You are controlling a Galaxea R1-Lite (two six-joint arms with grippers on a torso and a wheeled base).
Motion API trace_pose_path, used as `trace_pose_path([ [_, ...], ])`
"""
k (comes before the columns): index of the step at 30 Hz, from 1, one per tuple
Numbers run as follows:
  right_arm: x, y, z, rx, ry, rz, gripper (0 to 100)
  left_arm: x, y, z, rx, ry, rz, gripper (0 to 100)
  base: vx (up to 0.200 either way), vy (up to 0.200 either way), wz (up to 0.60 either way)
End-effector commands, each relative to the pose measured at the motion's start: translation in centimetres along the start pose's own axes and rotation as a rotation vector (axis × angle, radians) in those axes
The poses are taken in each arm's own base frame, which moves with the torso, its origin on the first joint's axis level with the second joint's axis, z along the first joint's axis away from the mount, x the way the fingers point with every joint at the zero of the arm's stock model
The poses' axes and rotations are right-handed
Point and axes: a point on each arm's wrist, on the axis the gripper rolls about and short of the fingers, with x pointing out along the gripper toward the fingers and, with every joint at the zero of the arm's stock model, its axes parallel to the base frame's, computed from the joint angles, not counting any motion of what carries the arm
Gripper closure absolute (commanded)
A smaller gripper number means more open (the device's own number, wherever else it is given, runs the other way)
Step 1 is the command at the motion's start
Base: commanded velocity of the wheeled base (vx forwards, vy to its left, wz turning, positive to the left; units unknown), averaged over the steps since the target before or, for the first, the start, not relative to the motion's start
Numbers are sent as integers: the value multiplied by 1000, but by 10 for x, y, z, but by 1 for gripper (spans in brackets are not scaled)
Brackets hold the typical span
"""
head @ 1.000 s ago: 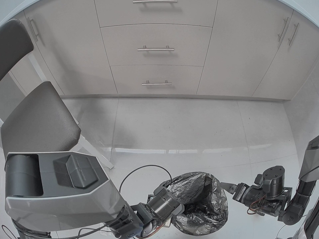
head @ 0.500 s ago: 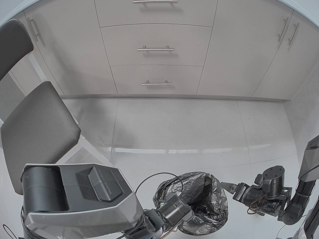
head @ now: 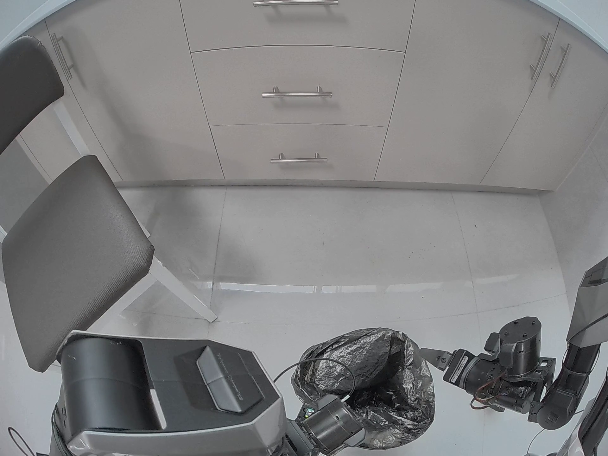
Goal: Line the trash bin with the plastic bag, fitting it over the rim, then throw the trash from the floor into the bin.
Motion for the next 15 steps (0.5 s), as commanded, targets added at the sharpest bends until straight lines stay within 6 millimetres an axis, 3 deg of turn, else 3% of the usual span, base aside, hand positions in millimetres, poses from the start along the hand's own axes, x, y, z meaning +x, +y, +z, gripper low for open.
trace_pose_path([
  [1, -2, -3, -2, -2, 10, -16, 0, 3, 0, -4, 12, 12, 6, 0, 0, 0, 0],
  [5, -2, -4, -2, 5, 10, -20, 0, -2, 1, 4, -23, -16, -7, 0, 0, 0, 0],
  [9, -2, -4, -2, 5, 10, -20, 0, -22, 5, 16, -87, -55, -40, 0, 0, 0, 0],
  [15, -2, -4, -1, 6, 10, -21, 0, -30, 7, 18, -106, -72, -53, 0, 0, 0, 0],
])
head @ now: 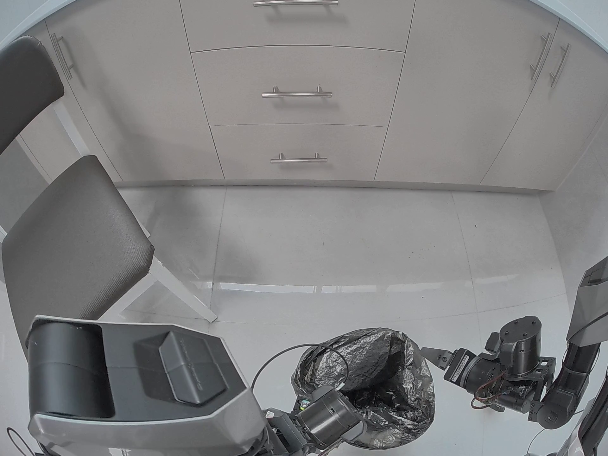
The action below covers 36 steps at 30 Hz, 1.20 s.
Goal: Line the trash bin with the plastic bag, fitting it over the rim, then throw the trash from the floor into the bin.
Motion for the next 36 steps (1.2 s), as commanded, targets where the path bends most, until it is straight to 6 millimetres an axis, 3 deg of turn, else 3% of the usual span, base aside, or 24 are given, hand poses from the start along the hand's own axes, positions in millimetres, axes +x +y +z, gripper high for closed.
trace_pose_path([
  [1, -3, -3, -2, -2, 12, -15, 0, -9, 0, 8, -21, -32, -21, 0, 0, 0, 0],
  [9, -2, -4, -1, 0, 8, -18, 0, 13, -16, 20, -23, -50, -28, 0, 0, 0, 0],
  [20, -2, -4, -1, 3, 6, -18, 0, 29, -16, 26, -20, -1, 19, 0, 0, 0, 0],
  [36, -2, -6, 1, 10, -1, -25, 0, 30, -13, -1, 77, 47, 70, 0, 0, 0, 0],
])
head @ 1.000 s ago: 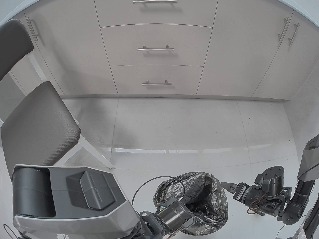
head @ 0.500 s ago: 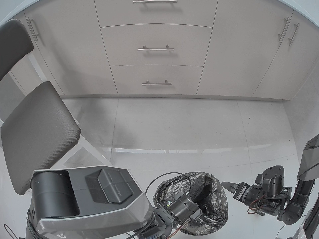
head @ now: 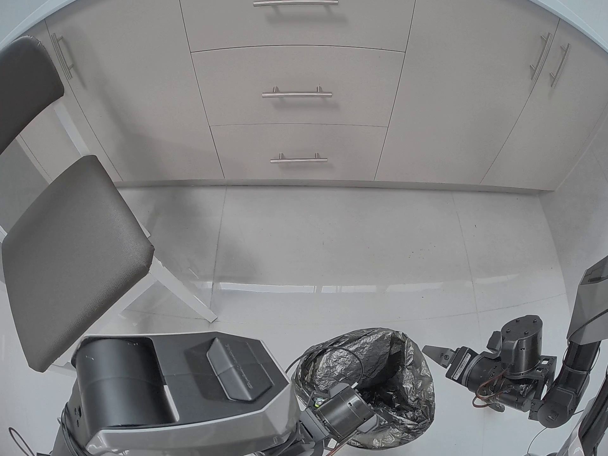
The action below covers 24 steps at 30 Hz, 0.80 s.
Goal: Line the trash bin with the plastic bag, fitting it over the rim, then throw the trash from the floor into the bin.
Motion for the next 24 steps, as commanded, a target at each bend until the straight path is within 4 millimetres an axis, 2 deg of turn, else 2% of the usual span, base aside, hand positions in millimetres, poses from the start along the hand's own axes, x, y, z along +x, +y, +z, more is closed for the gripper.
trace_pose_path([
  [1, -3, -4, -2, 0, 11, -16, 0, -3, 1, -11, 47, 22, 7, 0, 0, 0, 0],
  [9, -3, -4, -2, 2, 10, -16, 0, -7, 7, -23, 160, 58, 16, 0, 0, 0, 0],
  [17, -3, -4, -2, 2, 10, -16, 0, -7, 8, -23, 224, 65, 18, 0, 0, 0, 0],
  [21, -2, -4, -2, 1, 11, -17, 0, -8, 5, -24, 282, 64, 13, 0, 0, 0, 0],
  [24, 0, -5, -3, 1, 14, -21, 0, -10, -5, -21, 311, 40, -7, 0, 0, 0, 0],
])
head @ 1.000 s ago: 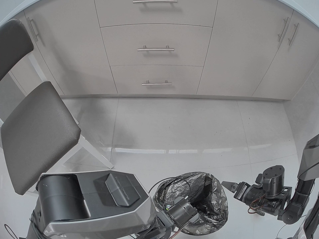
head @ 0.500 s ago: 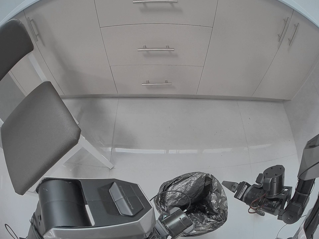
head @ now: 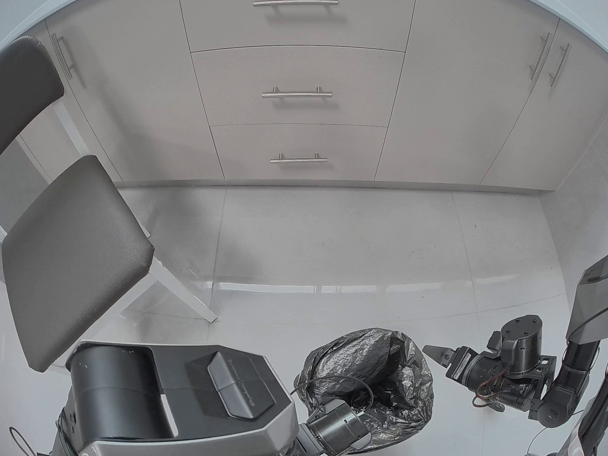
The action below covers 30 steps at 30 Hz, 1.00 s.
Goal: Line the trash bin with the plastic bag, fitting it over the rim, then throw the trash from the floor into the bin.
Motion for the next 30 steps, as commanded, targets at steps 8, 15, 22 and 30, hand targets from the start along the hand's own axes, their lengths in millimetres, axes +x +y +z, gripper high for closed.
trace_pose_path([
  [8, 2, -5, -4, -3, 10, -17, 0, -2, -17, 19, -64, -70, -38, 0, 0, 0, 0],
  [15, 3, -5, -4, -3, 11, -16, 0, -3, -29, 25, -89, -98, -61, 0, 0, 0, 0],
  [22, 2, -4, -4, -4, 8, -15, 0, -15, -32, 25, -148, -115, -81, 0, 0, 0, 0],
  [30, 2, -4, -4, -21, 8, -17, 0, -14, -15, 41, -336, -139, -87, 0, 0, 0, 0],
])
